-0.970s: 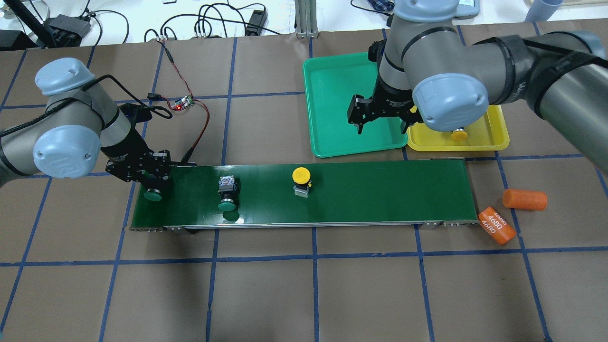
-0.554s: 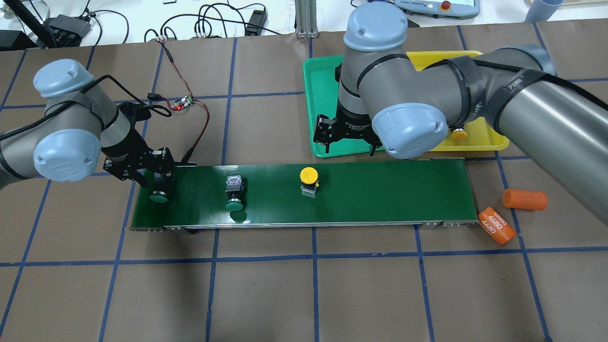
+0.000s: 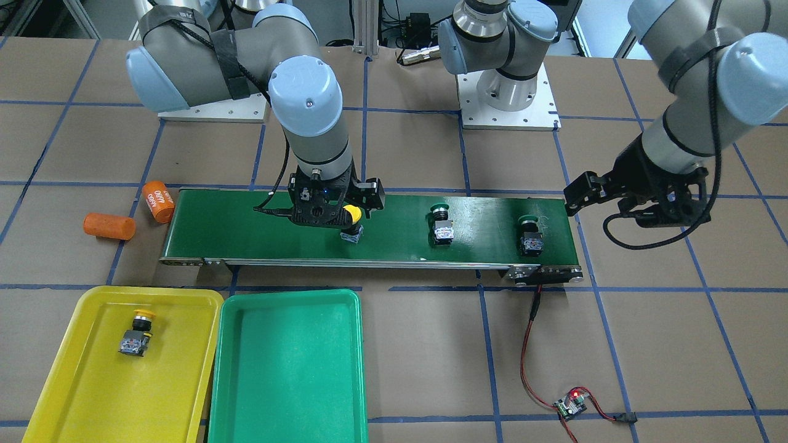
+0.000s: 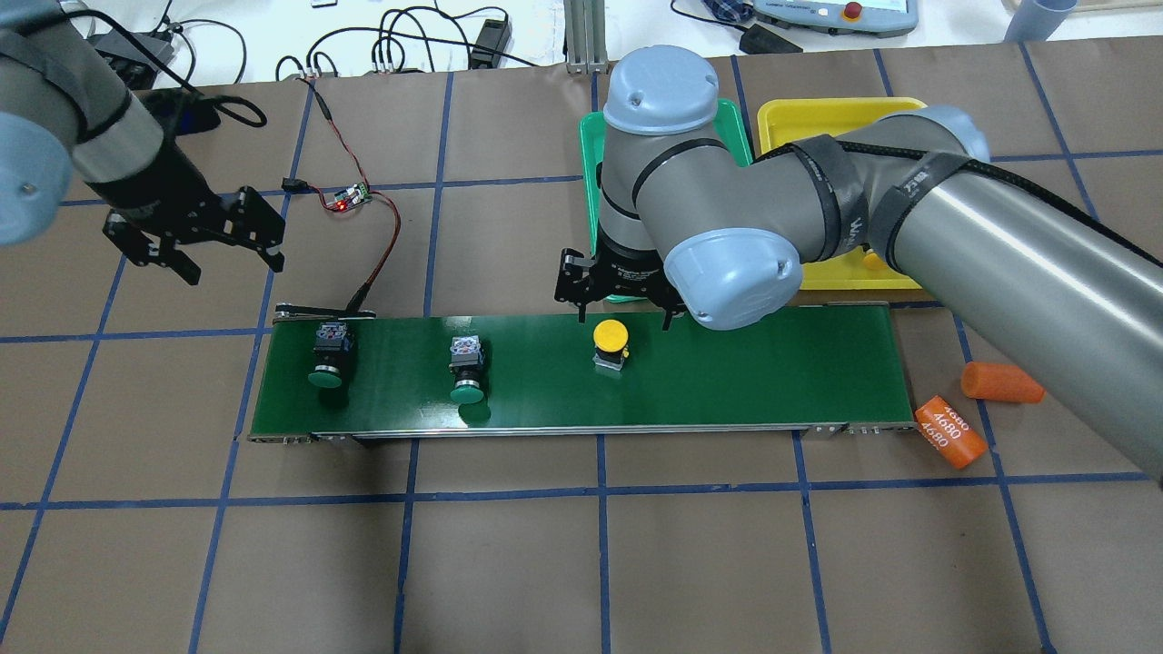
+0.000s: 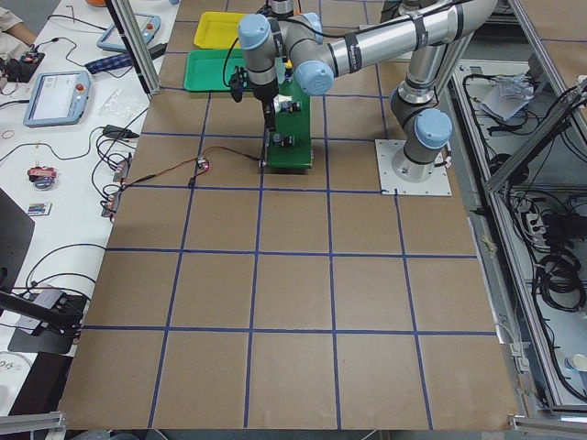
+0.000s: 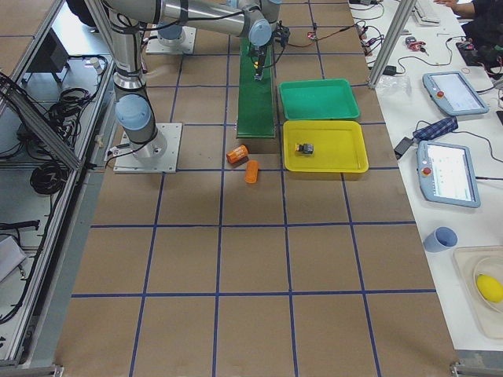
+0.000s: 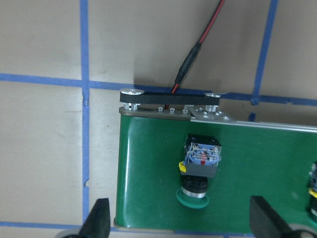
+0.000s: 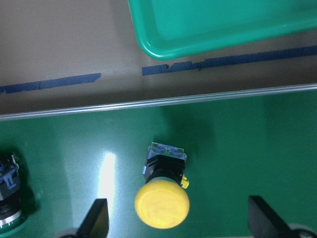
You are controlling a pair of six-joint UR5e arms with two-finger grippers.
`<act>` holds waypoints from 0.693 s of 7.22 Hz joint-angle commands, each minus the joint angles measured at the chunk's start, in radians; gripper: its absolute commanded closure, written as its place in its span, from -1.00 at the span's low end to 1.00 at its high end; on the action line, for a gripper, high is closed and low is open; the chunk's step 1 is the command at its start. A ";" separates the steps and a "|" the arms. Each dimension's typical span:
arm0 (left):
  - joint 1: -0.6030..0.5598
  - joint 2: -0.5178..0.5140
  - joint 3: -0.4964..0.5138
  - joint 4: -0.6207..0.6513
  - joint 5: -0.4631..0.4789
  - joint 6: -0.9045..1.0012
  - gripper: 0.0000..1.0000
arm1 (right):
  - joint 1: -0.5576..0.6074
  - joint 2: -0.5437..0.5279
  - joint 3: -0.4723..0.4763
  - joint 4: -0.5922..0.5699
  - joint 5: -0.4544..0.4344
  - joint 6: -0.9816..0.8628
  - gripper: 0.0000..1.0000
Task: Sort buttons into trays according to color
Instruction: 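Grasp the second yellow-capped button on the belt with right while left lifts away, then carry the yellow-capped button into the yellow tray and open the right gripper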
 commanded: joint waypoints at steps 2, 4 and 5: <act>-0.056 0.074 0.068 -0.092 -0.019 -0.028 -1.00 | 0.001 0.035 0.013 0.001 -0.010 0.002 -0.86; -0.252 0.044 0.102 -0.081 0.058 -0.122 -1.00 | -0.004 0.044 0.011 0.011 -0.019 0.005 0.40; -0.260 0.088 0.101 -0.081 0.042 -0.127 -1.00 | -0.011 0.041 0.007 0.002 -0.083 0.005 0.97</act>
